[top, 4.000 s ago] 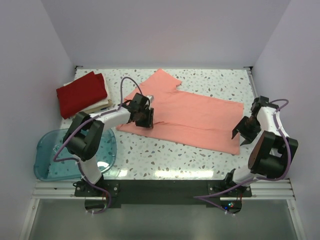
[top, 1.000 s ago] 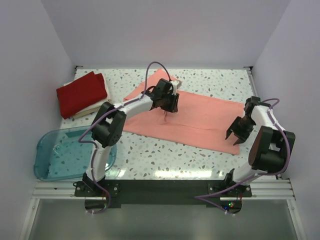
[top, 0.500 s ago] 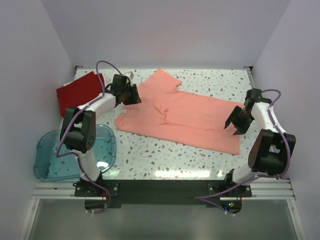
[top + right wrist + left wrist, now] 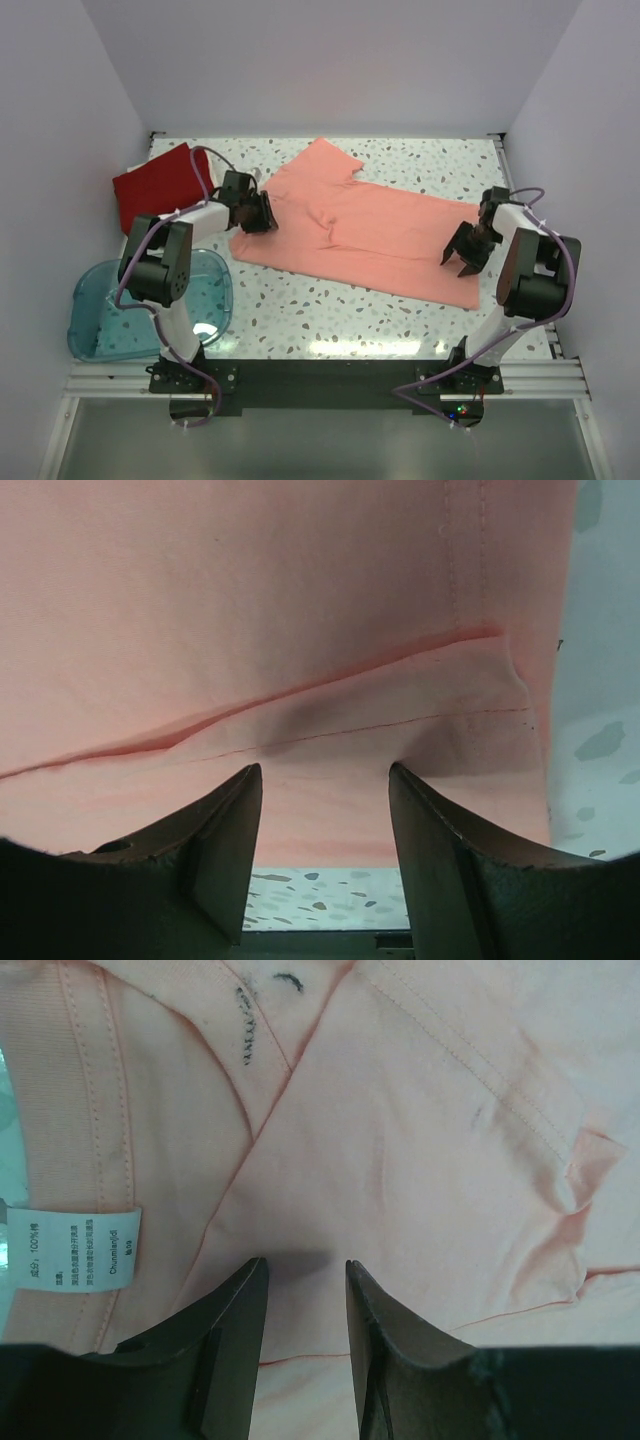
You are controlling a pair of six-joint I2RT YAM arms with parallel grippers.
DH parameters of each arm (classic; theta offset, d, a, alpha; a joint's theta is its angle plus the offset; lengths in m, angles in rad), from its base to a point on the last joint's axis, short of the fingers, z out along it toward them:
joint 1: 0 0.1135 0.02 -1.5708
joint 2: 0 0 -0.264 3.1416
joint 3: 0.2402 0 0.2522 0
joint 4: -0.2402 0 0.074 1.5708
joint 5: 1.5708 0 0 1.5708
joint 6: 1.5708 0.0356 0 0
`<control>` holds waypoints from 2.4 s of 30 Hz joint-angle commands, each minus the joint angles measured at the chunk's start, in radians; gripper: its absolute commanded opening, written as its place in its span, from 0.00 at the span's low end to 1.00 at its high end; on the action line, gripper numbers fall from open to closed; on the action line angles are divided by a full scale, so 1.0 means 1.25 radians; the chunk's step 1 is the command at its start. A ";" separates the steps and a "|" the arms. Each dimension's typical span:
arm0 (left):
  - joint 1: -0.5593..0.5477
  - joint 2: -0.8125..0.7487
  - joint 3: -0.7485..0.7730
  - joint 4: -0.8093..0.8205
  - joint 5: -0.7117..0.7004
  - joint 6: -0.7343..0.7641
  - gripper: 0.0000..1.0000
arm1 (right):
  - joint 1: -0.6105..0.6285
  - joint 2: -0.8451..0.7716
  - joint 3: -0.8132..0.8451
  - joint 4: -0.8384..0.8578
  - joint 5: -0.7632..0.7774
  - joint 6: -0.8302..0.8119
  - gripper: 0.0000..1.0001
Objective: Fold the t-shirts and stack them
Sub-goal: Fold the tshirt
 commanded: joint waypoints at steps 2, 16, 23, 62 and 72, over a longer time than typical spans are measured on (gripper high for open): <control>0.007 -0.039 -0.049 0.035 0.000 -0.013 0.42 | 0.002 0.033 -0.030 0.011 0.017 -0.013 0.57; 0.007 -0.168 -0.231 -0.010 -0.069 -0.055 0.42 | 0.002 -0.008 -0.126 -0.067 0.073 0.024 0.56; 0.005 -0.267 -0.338 -0.038 -0.071 -0.067 0.42 | 0.001 -0.042 -0.153 -0.088 0.076 0.038 0.56; -0.008 -0.269 -0.038 0.018 -0.007 -0.003 0.46 | -0.059 0.164 0.384 0.049 0.171 -0.049 0.41; -0.009 -0.212 0.009 0.012 -0.001 -0.012 0.46 | -0.060 0.275 0.418 0.060 0.184 -0.054 0.39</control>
